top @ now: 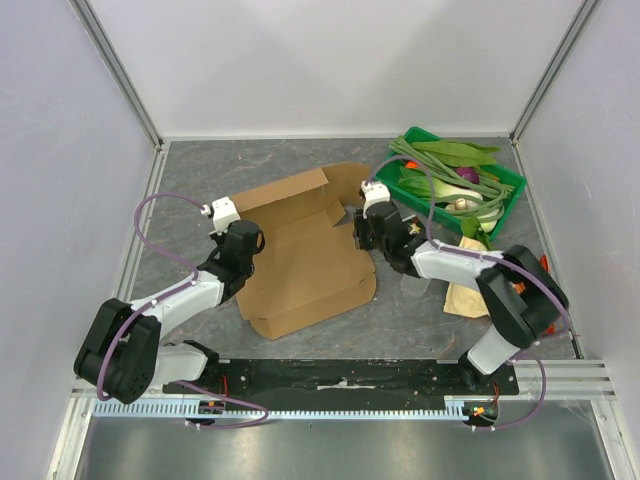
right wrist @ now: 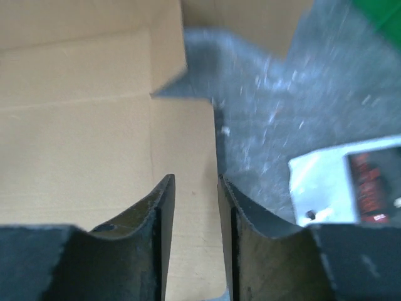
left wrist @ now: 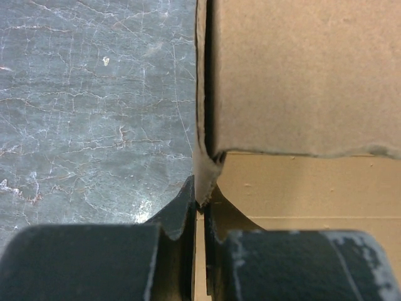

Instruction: Fold the paper box

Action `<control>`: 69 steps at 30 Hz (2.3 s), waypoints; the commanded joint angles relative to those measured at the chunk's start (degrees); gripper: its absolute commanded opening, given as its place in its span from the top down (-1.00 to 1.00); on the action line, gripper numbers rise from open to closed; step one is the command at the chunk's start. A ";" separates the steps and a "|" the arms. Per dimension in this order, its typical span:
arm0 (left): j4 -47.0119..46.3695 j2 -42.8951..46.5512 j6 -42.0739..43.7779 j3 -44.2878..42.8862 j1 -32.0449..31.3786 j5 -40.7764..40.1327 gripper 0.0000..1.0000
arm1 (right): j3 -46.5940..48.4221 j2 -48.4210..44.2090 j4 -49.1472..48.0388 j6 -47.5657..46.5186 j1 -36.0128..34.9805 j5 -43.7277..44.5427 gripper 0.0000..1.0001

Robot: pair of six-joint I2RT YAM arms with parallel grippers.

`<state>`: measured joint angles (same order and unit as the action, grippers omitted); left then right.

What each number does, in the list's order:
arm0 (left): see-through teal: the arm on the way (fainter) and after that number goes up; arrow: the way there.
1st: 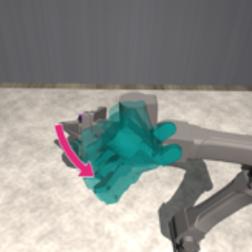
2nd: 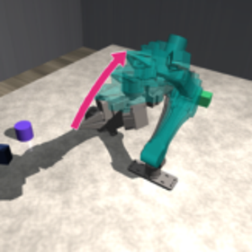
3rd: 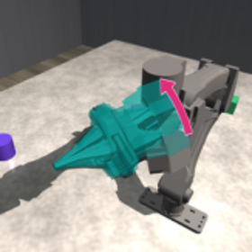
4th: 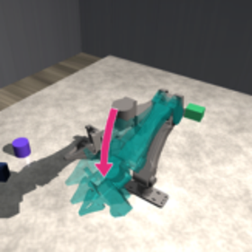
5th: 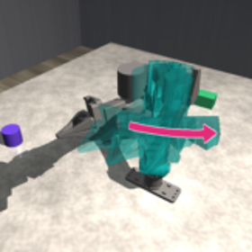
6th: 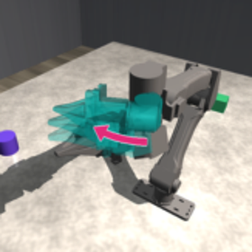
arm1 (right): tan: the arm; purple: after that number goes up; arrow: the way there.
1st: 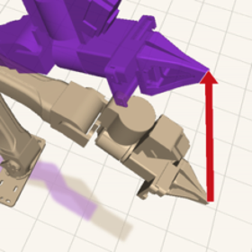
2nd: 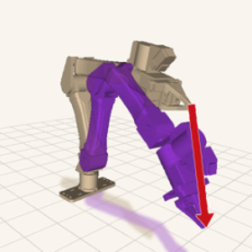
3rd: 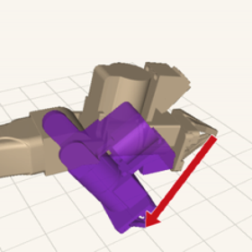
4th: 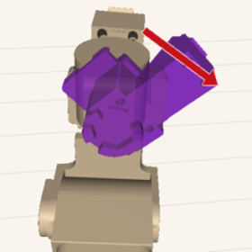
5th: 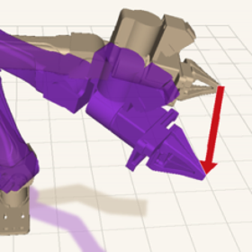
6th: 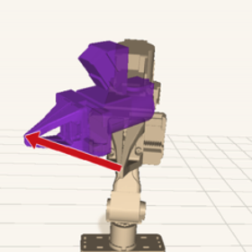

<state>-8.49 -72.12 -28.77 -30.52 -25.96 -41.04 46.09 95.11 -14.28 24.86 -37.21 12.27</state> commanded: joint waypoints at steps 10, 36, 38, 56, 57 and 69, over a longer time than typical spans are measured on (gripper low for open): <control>-3.99 -0.30 -2.25 0.46 0.12 -1.33 0.96 | 31.50 -0.99 25.70 -45.93 6.09 -9.02 -0.38; -5.04 -2.06 -1.28 -0.50 0.12 -1.15 0.96 | 60.17 19.68 44.69 -57.74 11.46 -33.88 0.56; -5.04 -2.15 -1.37 -0.50 0.12 -1.33 0.96 | 60.52 19.06 44.69 -54.24 11.20 -34.77 0.74; -4.87 -1.97 -1.37 -0.41 0.12 -1.33 0.96 | 60.26 15.54 46.18 -20.13 7.33 -21.24 1.00; -4.87 -1.80 -1.46 -0.41 0.12 -1.33 0.96 | 60.44 15.80 46.80 -18.64 7.24 -21.06 1.00; -4.78 -1.89 -1.55 -0.24 0.12 -1.24 0.96 | 58.42 13.79 45.23 -6.56 4.17 -13.95 1.00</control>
<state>-11.05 -73.89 -28.71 -30.04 -25.71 -42.00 103.90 112.68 32.80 16.60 -30.79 -3.27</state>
